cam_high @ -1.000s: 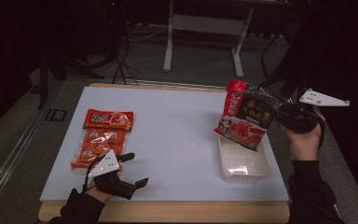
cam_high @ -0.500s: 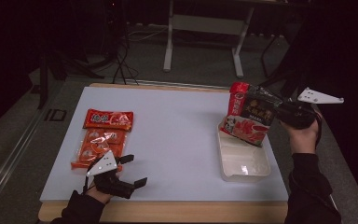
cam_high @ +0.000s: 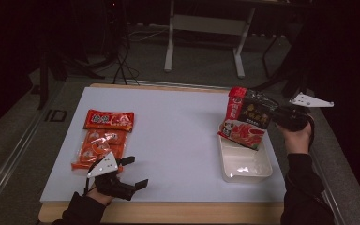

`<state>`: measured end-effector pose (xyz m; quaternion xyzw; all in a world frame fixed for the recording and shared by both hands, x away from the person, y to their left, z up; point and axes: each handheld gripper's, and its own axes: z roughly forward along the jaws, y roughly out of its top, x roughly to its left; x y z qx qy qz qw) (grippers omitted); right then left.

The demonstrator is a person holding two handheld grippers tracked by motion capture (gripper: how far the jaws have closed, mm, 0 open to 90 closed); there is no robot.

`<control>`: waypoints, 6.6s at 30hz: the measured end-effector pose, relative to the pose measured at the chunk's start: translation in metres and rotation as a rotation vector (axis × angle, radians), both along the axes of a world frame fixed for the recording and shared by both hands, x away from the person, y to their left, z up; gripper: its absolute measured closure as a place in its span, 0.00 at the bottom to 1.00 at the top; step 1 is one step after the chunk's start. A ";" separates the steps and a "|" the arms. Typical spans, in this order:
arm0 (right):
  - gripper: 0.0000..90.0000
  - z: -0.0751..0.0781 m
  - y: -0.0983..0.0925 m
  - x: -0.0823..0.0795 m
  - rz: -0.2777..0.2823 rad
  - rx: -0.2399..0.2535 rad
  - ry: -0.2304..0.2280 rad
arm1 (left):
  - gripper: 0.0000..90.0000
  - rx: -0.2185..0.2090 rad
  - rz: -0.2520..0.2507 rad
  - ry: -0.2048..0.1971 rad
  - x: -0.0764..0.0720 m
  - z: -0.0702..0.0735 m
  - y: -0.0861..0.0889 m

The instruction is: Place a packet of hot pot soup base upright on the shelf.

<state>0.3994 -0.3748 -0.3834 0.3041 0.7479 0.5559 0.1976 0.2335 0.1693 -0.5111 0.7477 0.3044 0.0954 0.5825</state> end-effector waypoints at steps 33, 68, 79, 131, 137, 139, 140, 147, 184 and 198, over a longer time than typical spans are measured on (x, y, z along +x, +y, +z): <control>0.85 -0.014 0.014 -0.005 0.037 -0.031 0.006 | 0.02 -0.004 -0.001 0.011 0.002 -0.002 0.000; 0.15 0.011 0.012 -0.041 -0.159 0.033 -0.031 | 0.02 0.031 -0.002 0.015 0.001 -0.002 -0.002; 0.13 0.029 0.038 -0.068 -0.081 0.058 -0.068 | 0.02 0.025 0.009 0.074 0.003 0.006 0.007; 0.18 -0.031 0.086 -0.151 0.225 0.043 0.044 | 1.00 0.261 0.560 0.185 0.083 0.004 0.156; 0.19 -0.031 0.088 -0.150 0.232 0.033 0.043 | 1.00 0.319 0.595 0.207 0.101 -0.006 0.159; 0.19 -0.032 0.088 -0.150 0.235 0.033 0.041 | 1.00 0.316 0.598 0.211 0.106 -0.010 0.160; 0.19 -0.032 0.089 -0.150 0.236 0.037 0.043 | 1.00 0.330 0.606 0.224 0.109 -0.012 0.160; 0.19 -0.033 0.089 -0.149 0.238 0.036 0.048 | 1.00 0.382 0.633 0.276 0.120 -0.031 0.161; 0.19 -0.036 0.090 -0.150 0.252 0.025 0.059 | 1.00 0.349 0.345 0.282 0.109 -0.029 0.039; 0.19 -0.037 0.089 -0.150 0.252 0.032 0.063 | 1.00 0.408 0.266 0.289 0.090 -0.015 0.069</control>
